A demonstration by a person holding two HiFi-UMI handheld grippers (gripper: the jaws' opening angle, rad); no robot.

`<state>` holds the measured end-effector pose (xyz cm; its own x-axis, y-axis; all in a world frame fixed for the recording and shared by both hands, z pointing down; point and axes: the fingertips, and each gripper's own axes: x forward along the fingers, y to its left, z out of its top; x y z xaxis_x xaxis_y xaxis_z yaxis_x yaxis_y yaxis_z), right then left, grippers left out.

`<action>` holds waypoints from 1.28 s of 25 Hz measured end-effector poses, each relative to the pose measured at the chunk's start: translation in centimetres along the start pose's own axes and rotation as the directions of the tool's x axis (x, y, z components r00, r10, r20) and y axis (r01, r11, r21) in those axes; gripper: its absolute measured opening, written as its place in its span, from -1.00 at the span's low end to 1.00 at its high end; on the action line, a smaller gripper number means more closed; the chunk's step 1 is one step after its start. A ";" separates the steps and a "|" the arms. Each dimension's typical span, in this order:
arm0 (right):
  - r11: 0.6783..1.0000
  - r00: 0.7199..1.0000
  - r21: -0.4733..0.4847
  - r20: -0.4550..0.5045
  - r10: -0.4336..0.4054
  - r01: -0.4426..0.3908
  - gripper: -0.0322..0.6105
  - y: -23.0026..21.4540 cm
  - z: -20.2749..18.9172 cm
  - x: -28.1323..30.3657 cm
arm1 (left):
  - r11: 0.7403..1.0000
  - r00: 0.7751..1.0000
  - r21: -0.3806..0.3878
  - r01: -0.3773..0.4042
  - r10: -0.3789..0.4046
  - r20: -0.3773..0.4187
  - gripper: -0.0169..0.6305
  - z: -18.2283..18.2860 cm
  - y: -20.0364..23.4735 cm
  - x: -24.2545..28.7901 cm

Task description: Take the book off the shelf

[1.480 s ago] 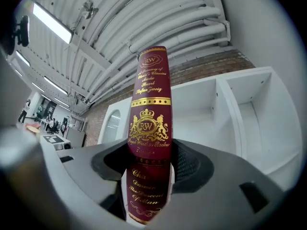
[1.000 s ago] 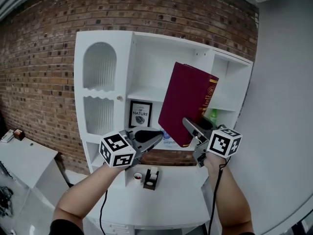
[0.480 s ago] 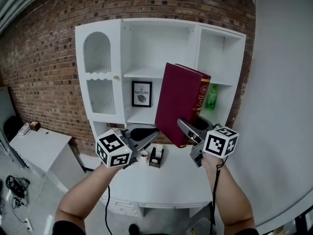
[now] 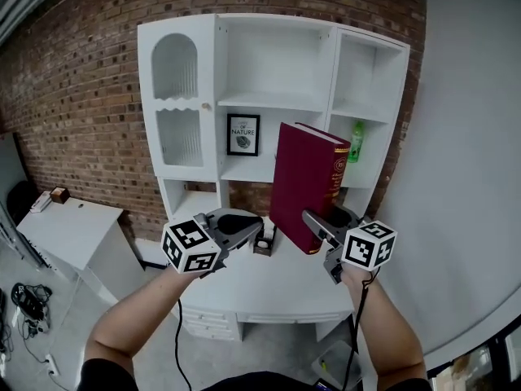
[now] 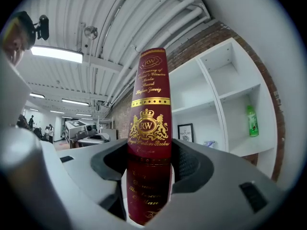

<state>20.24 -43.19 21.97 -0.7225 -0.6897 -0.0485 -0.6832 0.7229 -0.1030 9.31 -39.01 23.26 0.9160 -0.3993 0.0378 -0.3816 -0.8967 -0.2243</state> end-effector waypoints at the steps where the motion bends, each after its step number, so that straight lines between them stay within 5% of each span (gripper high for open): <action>1: 1.000 1.000 0.002 -0.006 -0.005 0.005 -0.13 0.9 -0.5 -0.1 | 1.000 1.000 -0.011 0.008 -0.008 0.006 -0.93 -0.1 -0.3 -0.8; 20: 0.989 0.989 0.112 -0.118 -0.088 0.101 -0.13 15.9 -12.1 -2.1 | 0.981 0.988 -0.115 0.155 -0.154 0.023 -0.93 -6.7 -10.6 -14.8; 32: 0.975 0.974 0.194 -0.216 -0.066 0.109 -0.13 17.0 -19.6 -8.8 | 0.954 0.981 -0.234 0.189 -0.194 0.004 -0.93 -10.4 -18.8 -13.0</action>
<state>12.93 -24.05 40.14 -0.6820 -0.7104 0.1741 -0.7240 0.6220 -0.2983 3.32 -18.98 37.07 0.9731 -0.2173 0.0771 -0.2195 -0.9754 0.0212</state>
